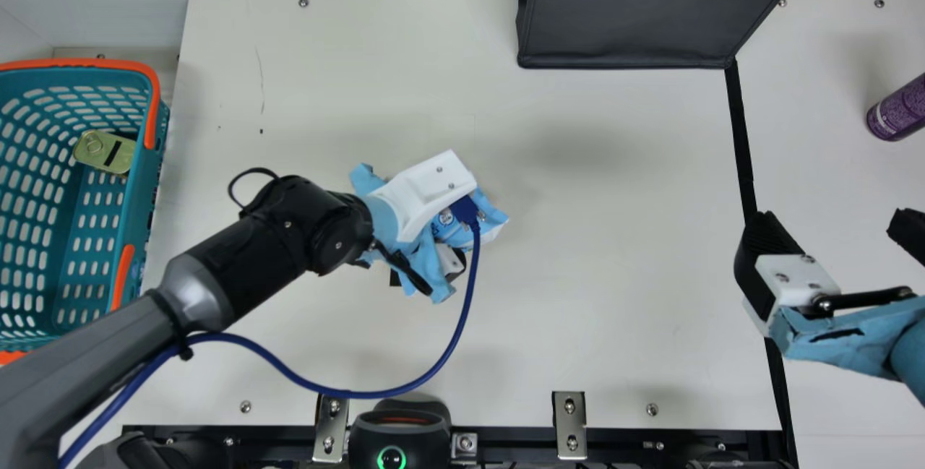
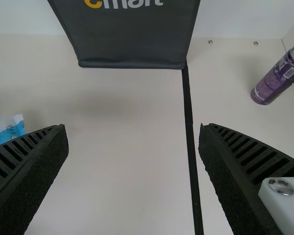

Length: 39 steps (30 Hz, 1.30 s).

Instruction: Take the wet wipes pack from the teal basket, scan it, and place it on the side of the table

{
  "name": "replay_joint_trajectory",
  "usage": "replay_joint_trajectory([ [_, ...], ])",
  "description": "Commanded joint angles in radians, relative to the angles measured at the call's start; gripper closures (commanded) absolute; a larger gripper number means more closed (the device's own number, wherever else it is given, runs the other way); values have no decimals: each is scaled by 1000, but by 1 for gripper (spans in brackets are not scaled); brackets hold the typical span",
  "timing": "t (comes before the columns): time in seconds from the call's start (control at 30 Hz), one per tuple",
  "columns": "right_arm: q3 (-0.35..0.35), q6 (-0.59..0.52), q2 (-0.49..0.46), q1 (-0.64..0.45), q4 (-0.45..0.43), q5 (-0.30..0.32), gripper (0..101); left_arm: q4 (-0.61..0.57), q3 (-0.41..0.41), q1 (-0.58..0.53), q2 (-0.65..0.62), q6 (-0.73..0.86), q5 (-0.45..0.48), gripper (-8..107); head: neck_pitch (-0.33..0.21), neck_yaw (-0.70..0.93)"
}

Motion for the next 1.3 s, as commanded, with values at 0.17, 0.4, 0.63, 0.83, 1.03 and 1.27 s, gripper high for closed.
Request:
replay_joint_trajectory([
  [0.17, 0, 0, 0, 0, 0, 0, 6, 37, -66, -42, 58, -133, -3, 107, -29, 0],
  [0.4, 0, 0, 0, 0, 0, 0, 6, 74, -137, -87, 123, -252, -8, 107, -29, 0],
  [0.63, 0, 0, 0, 0, 0, 0, 6, 112, -210, -128, 187, -353, -2, 107, -29, 0],
  [0.83, 0, 0, 0, 0, 0, 0, 6, 142, -268, -157, 237, -430, 9, 87, -29, 0],
  [1.03, 0, 0, 0, 0, 0, -1, 6, 161, -314, -177, 274, -487, 25, 67, -29, 0],
  [1.27, 0, 0, 0, 0, 0, -1, 6, 175, -346, -191, 300, -531, 42, 43, -29, 0],
])
